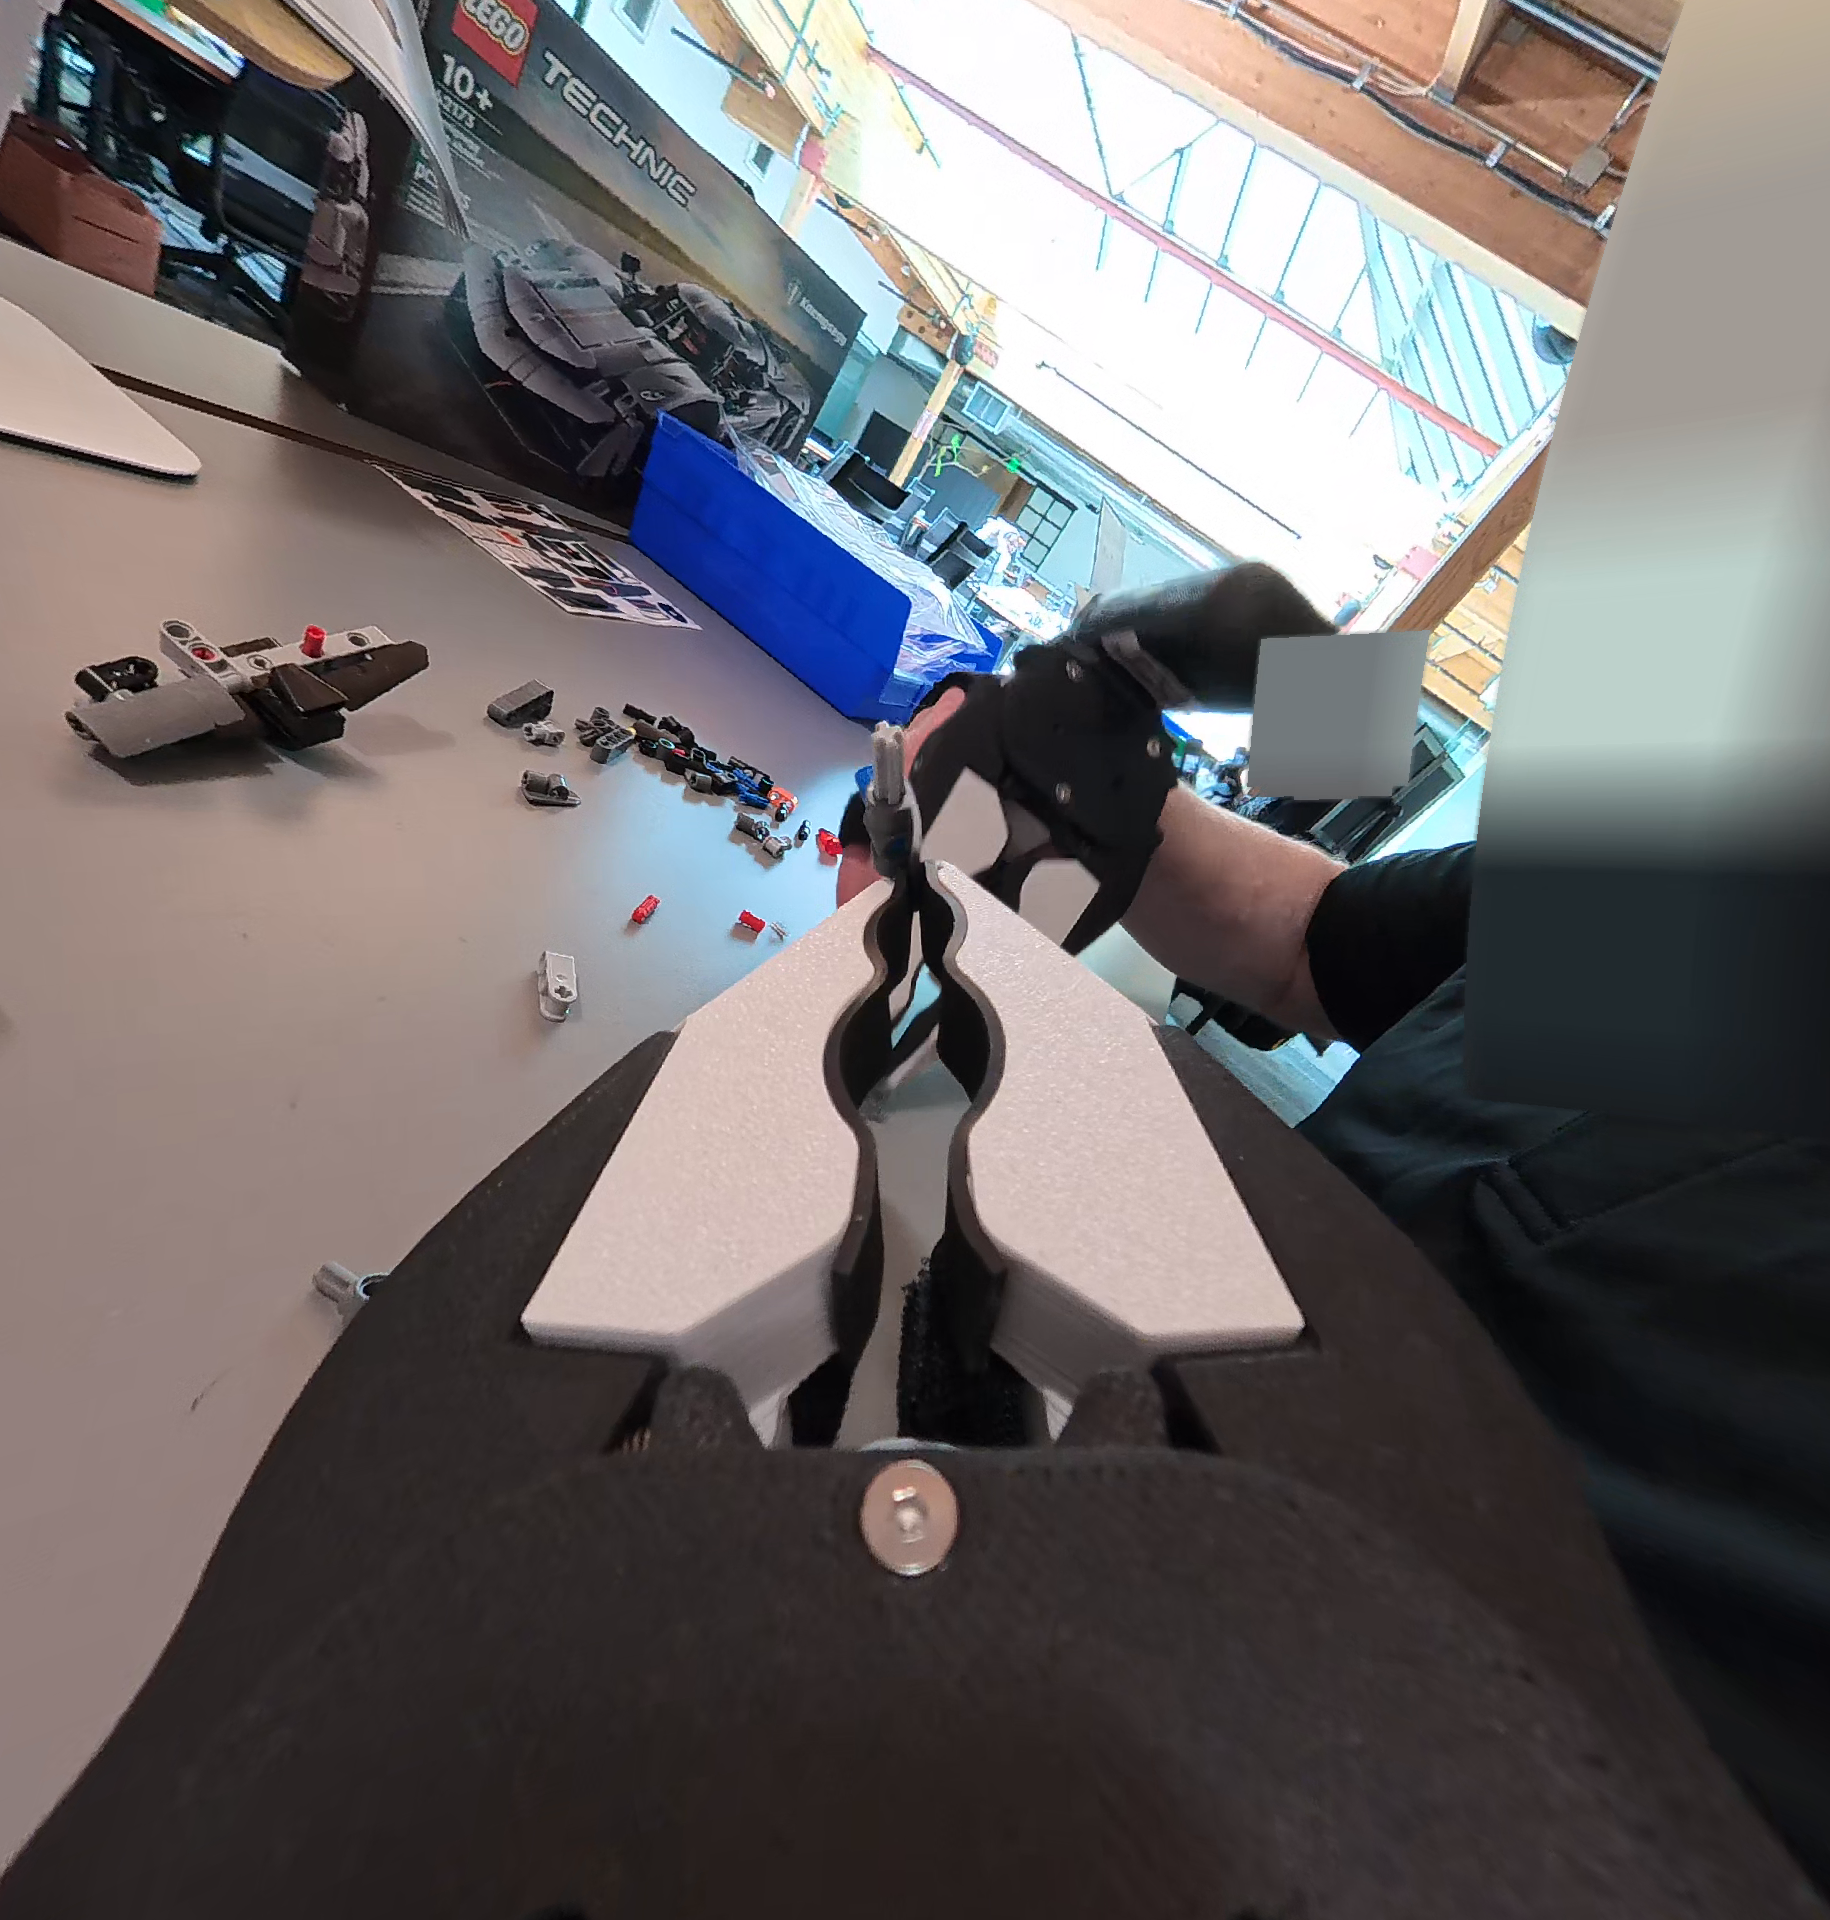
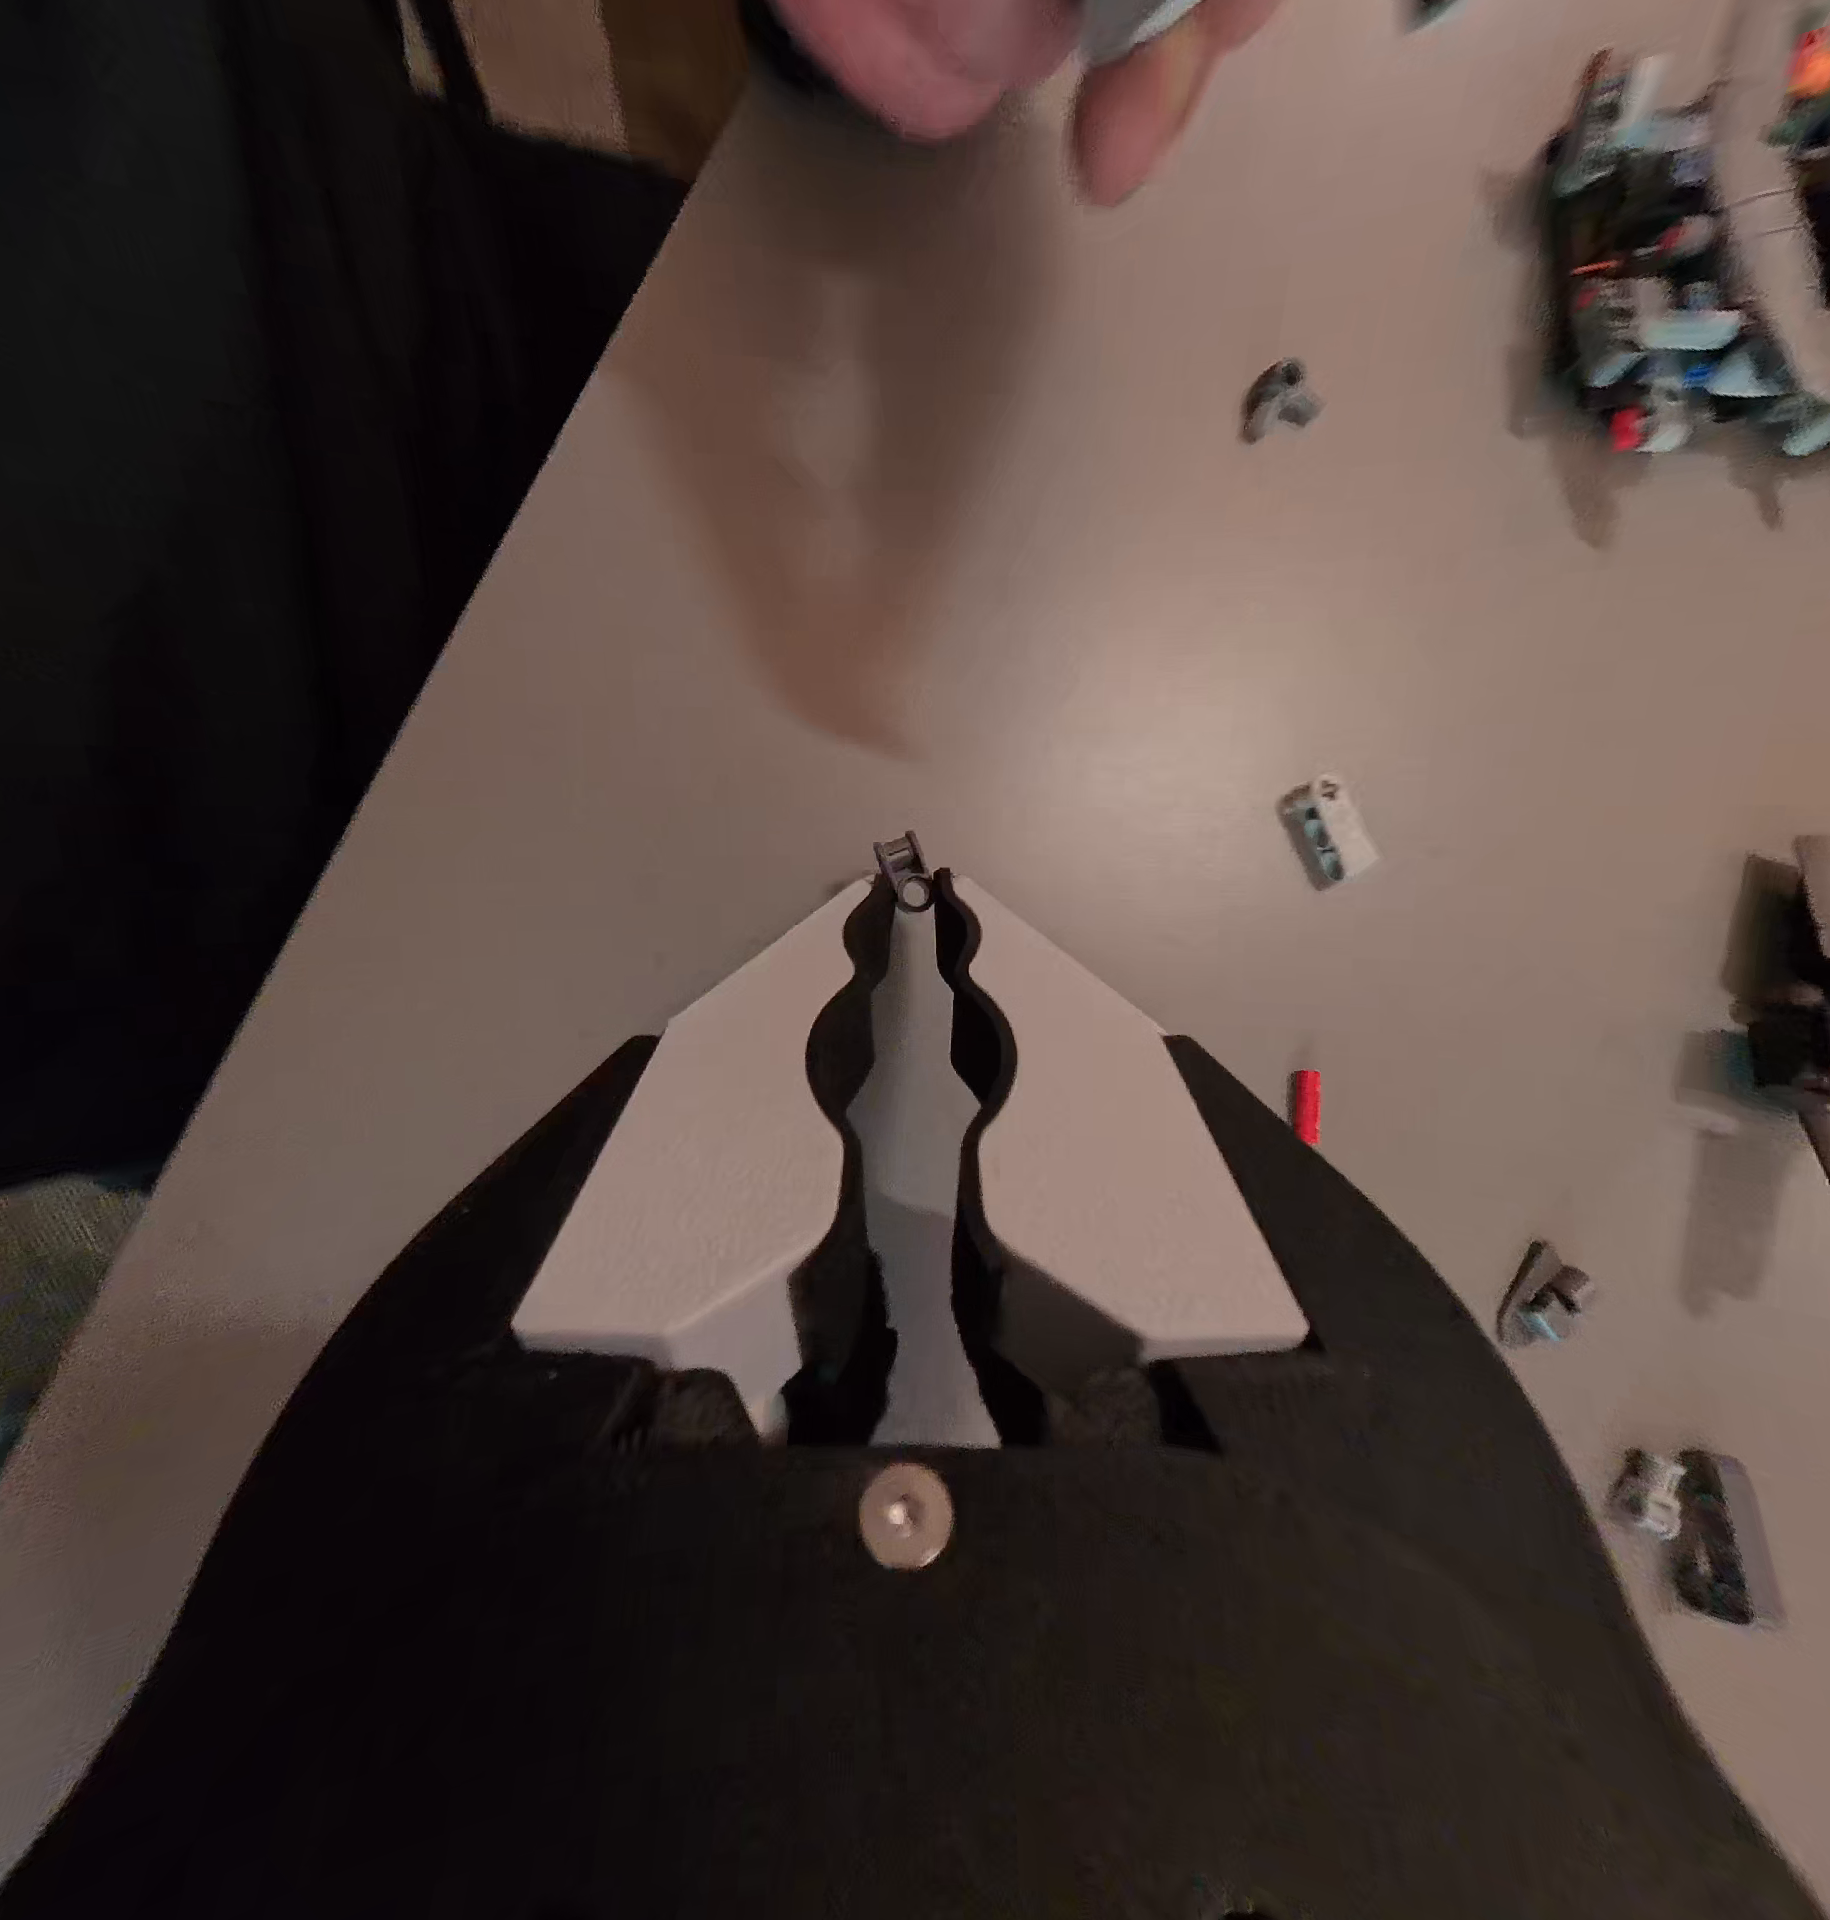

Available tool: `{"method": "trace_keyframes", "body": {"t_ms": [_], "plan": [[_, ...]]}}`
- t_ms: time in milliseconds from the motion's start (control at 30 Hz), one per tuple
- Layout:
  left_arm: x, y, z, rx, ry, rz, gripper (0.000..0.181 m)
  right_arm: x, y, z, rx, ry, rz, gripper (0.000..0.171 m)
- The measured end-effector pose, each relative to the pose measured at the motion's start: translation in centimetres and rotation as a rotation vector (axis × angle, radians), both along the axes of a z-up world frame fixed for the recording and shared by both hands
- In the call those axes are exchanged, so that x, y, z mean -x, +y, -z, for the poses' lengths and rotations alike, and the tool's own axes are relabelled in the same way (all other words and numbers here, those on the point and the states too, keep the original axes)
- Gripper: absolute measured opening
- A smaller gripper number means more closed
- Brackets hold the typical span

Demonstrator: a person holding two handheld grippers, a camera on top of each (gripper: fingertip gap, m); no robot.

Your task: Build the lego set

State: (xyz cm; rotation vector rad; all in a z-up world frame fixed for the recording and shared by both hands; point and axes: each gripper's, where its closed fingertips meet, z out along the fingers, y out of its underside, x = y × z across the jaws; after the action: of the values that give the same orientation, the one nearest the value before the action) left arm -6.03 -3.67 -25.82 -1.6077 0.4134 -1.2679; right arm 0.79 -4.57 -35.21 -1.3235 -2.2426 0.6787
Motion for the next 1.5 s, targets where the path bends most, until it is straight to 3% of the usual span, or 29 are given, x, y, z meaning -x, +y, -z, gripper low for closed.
{"method": "trace_keyframes", "body": {"t_ms": [300,433,833,1300,1500], "plan": [[-1.2,-0.5,-0.3,-0.099,0.097,0.015,0.0,3.3,0.3,-10.1,0.406,0.404,0.196,0.005],[-2.1,-1.9,-1.2,-0.227,0.133,0.072,0.0,4.0,0.4,-12.6,0.563,0.535,0.228,0.005],[-3.6,-3.1,-1.5,-0.353,0.212,0.182,0.0,4.6,-1.1,-12.9,0.85,0.559,0.19,0.005],[-3.9,-3.3,-0.9,-0.348,0.24,0.239,0.0,4.6,-1.4,-12.5,0.921,0.539,0.176,0.005],[-3.9,-3.5,-0.3,-0.391,0.335,0.279,0.0,4.5,-1.8,-12.1,0.893,0.488,0.166,0.004]]}}
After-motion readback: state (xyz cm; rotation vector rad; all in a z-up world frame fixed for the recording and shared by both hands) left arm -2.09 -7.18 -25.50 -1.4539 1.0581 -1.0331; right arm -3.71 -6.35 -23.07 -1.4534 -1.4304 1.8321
